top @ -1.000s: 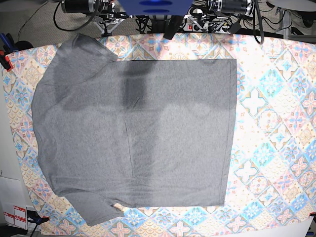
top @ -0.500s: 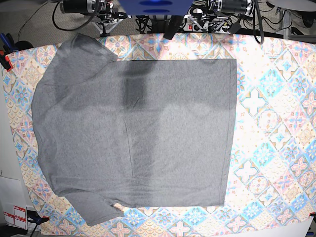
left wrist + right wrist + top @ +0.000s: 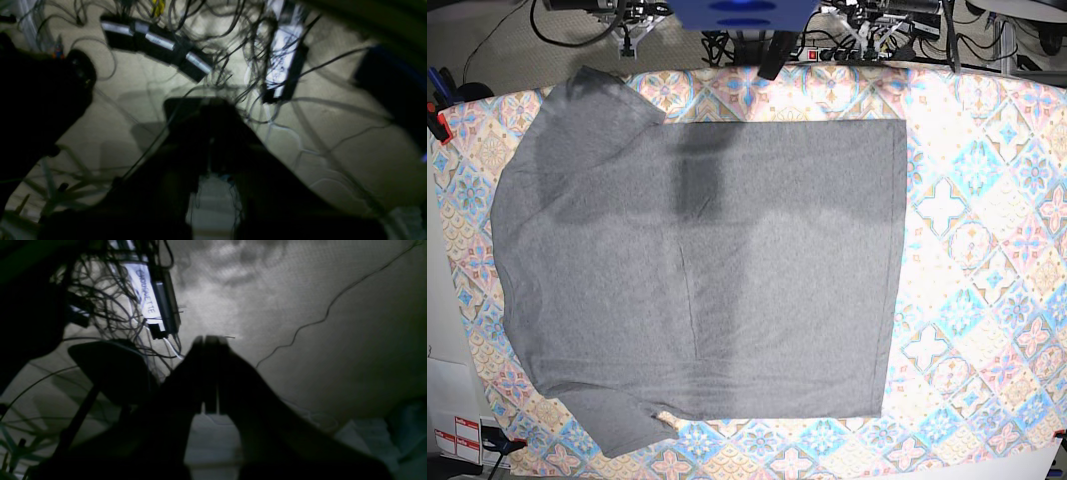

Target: Fold the T-shirt properly

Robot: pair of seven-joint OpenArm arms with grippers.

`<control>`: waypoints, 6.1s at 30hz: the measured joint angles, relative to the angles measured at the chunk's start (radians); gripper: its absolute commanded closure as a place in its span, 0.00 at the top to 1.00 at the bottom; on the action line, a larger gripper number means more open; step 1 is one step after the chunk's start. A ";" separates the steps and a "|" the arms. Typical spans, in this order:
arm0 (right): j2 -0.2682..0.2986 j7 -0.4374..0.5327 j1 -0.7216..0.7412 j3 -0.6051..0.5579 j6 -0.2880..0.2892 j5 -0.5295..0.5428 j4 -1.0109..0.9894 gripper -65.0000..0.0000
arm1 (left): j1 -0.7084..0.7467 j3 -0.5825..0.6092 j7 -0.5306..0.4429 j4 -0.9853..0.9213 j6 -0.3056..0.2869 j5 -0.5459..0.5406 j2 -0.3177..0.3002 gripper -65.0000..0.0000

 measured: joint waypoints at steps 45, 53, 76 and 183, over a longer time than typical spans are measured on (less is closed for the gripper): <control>0.014 1.273 -0.494 0.127 -0.001 -0.007 0.013 0.00 | 0.444 -0.006 -1.214 0.389 0.005 0.001 -0.003 0.00; 0.013 1.272 -0.626 0.127 0.000 -0.008 0.278 0.00 | 0.737 -0.006 -1.214 1.006 0.010 -0.007 -0.008 0.00; 0.016 0.840 -1.079 0.117 -0.001 -0.005 1.471 0.01 | 0.870 -0.103 -0.693 1.793 0.005 -0.114 0.024 0.00; 0.261 -0.144 -0.565 0.137 0.273 0.726 1.360 0.62 | 0.731 -0.120 0.267 1.940 0.008 -0.820 -0.458 0.12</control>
